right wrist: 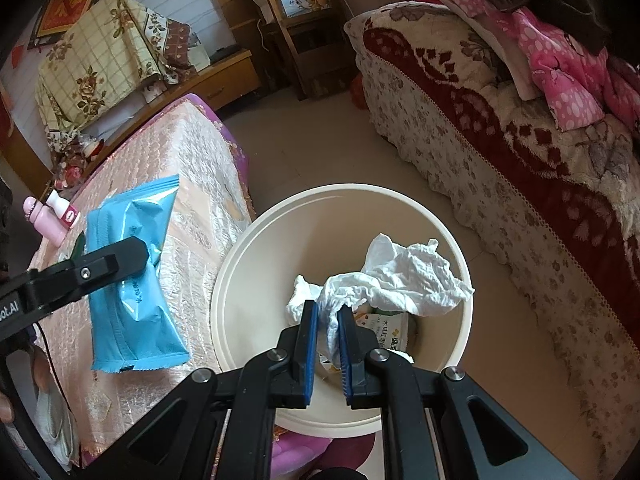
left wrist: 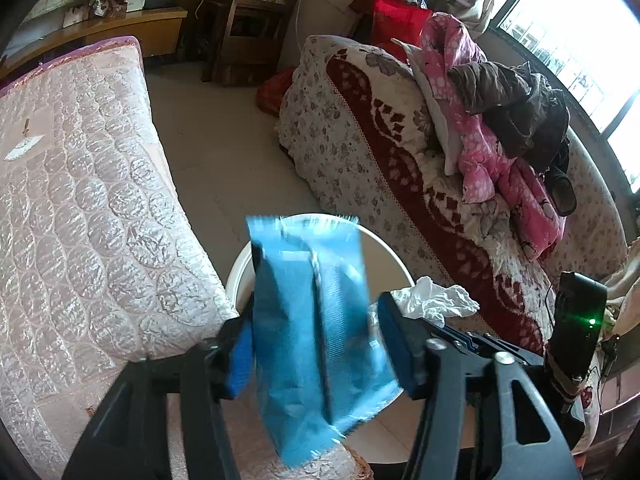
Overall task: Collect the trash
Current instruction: 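Open both tools above the bucket to drop the blue pack and white plastic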
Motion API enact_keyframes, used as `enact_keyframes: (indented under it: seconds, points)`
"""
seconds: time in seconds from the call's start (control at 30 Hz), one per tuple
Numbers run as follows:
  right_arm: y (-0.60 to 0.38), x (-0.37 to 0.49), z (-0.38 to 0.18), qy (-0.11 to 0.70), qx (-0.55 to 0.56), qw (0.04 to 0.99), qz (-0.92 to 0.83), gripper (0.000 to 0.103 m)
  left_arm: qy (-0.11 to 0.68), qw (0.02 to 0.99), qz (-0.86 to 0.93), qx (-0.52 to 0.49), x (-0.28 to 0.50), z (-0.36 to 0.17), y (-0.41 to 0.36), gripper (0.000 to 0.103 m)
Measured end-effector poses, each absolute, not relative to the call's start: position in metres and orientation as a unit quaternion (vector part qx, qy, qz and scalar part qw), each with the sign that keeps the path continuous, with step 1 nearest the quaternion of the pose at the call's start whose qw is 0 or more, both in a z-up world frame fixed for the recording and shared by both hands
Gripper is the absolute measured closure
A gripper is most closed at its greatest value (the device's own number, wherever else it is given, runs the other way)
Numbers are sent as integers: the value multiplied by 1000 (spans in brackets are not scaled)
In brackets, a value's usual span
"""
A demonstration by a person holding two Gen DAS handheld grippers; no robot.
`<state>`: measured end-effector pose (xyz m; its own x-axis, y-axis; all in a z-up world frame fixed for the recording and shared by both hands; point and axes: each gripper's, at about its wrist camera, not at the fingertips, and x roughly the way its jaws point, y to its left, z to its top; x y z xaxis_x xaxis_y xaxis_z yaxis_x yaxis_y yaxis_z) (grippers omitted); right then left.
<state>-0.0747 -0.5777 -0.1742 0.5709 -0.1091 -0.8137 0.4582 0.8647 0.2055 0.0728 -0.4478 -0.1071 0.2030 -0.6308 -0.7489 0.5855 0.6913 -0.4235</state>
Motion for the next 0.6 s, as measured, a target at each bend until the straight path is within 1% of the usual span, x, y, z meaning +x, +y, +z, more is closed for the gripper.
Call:
enact_keyframes:
  seconds: [0.3,0.37,0.47,0.5,0.53,0.57,0.6]
  points:
    - [-583,-76,-176,430,215,860,-171,90,494,777,-390,-24,72,-103,-444,38]
    - [-583,-76,-175,427,217,861,-172,87,493,778,-389,-25,72,-103,-440,38]
    - [-583,-77,-174,420,221,863,-171,78,491,779,-389,-28,72,-100,-436,38]
    - [-583,-77,-174,419,222,863,-171,68,490,779,-389,-28,71,-99,-435,38]
    - [-583,-77,-173,417,225,864,-170,44,489,780,-390,-28,71,-98,-435,37]
    - [-583,-78,-172,411,229,866,-168,30,488,780,-390,-28,71,-97,-434,37]
    - [-582,-79,-171,408,231,867,-167,22,487,781,-391,-28,70,-96,-433,37]
